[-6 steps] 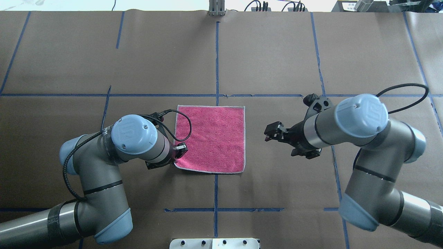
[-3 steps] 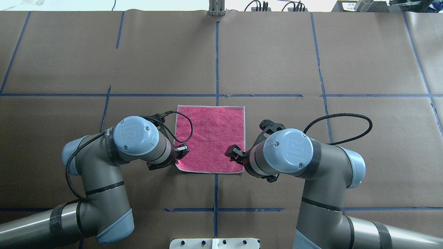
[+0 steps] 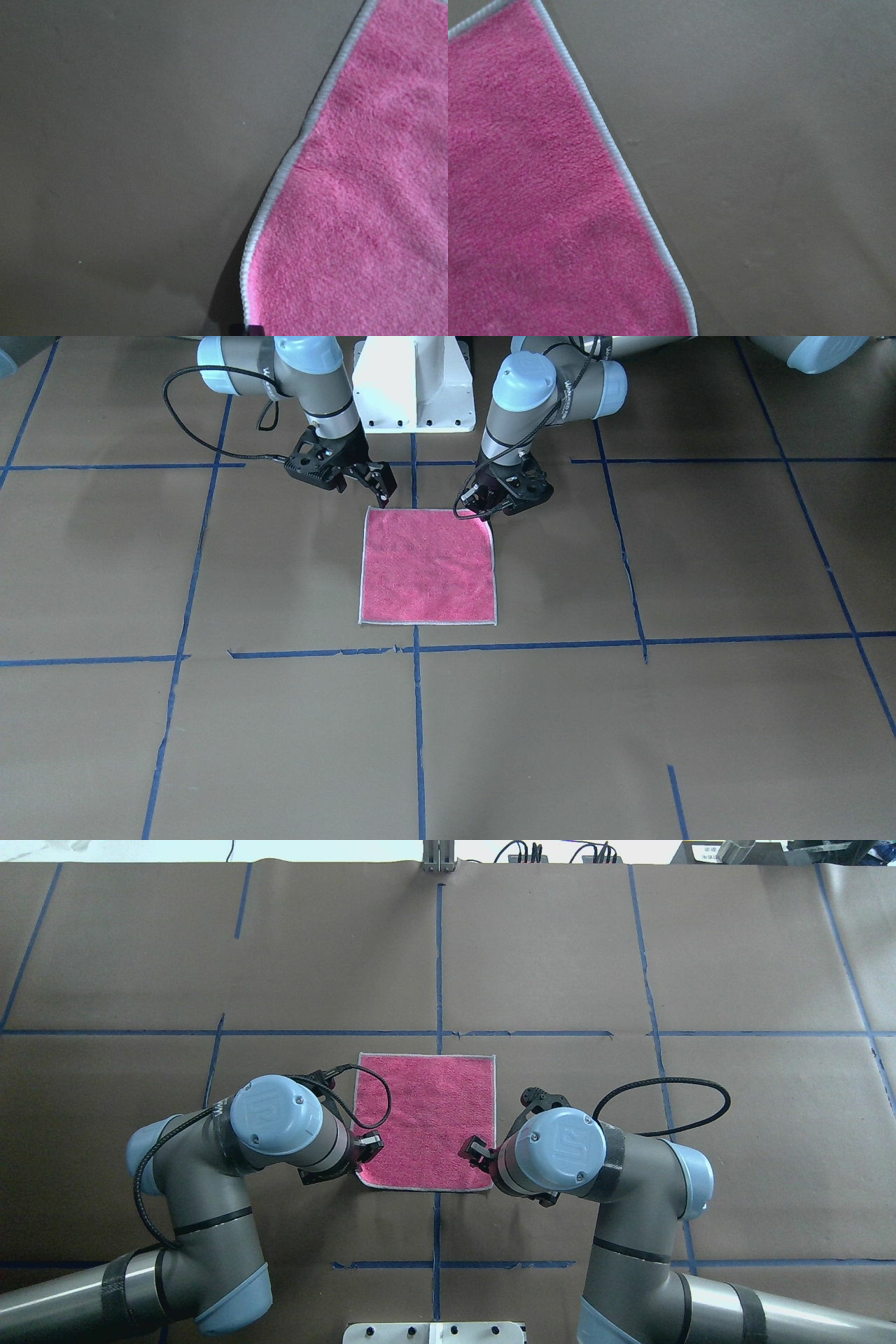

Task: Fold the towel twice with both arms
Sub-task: 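Lower both grippers and pinch the towel's two corners nearest the robot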

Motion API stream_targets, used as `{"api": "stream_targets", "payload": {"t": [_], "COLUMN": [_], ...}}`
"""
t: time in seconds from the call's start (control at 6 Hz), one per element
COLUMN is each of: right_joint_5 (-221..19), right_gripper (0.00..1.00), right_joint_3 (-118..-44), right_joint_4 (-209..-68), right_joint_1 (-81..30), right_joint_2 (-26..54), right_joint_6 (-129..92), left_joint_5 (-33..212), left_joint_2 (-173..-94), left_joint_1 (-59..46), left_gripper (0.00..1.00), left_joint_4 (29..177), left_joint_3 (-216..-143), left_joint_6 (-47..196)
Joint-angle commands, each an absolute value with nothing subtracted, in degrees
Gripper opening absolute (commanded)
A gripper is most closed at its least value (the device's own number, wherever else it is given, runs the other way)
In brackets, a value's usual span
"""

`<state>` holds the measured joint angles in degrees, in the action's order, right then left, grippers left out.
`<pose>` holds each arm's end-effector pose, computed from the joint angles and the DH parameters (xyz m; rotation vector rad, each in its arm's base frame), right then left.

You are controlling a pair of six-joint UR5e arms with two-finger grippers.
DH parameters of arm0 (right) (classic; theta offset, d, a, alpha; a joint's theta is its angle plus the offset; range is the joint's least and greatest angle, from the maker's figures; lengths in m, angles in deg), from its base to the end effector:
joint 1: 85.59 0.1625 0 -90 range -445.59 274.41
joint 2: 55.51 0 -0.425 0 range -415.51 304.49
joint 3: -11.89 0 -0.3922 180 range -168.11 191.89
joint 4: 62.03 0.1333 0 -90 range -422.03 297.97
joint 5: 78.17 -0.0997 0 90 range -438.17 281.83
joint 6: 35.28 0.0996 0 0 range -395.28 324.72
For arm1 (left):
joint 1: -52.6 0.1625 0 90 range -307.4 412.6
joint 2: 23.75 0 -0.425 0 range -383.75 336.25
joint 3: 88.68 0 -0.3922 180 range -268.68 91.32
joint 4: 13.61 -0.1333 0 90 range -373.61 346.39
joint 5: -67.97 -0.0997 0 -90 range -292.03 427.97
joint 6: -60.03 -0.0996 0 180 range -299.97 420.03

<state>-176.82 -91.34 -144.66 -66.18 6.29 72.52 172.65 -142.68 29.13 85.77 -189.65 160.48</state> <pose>-0.5593 -0.3225 0.2674 -0.1315 -0.8633 0.5441 0.5482 -0.3558 0.2702 -0.1429 0.8843 -0.4422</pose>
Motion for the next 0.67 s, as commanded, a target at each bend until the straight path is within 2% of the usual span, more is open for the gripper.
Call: {"api": "stream_targets", "payload": {"t": [0.0, 0.5], "right_joint_5": [-176.60, -176.25], "right_gripper": [0.86, 0.79], "right_joint_3": [-89.89, -87.07], "right_joint_4": [-144.65, -144.56], "right_joint_1": [-66.42, -66.34], "right_joint_2": [5.06, 2.94], "right_joint_6": [72.74, 72.83], "left_joint_5": [172.65, 172.65], "left_joint_2": [-142.67, -142.58], "left_joint_1": [29.13, 29.13], "left_gripper": [0.00, 0.00], "left_joint_4": [85.71, 85.62], "left_joint_3": [-189.84, -190.02], "left_joint_6": [160.49, 160.49]}}
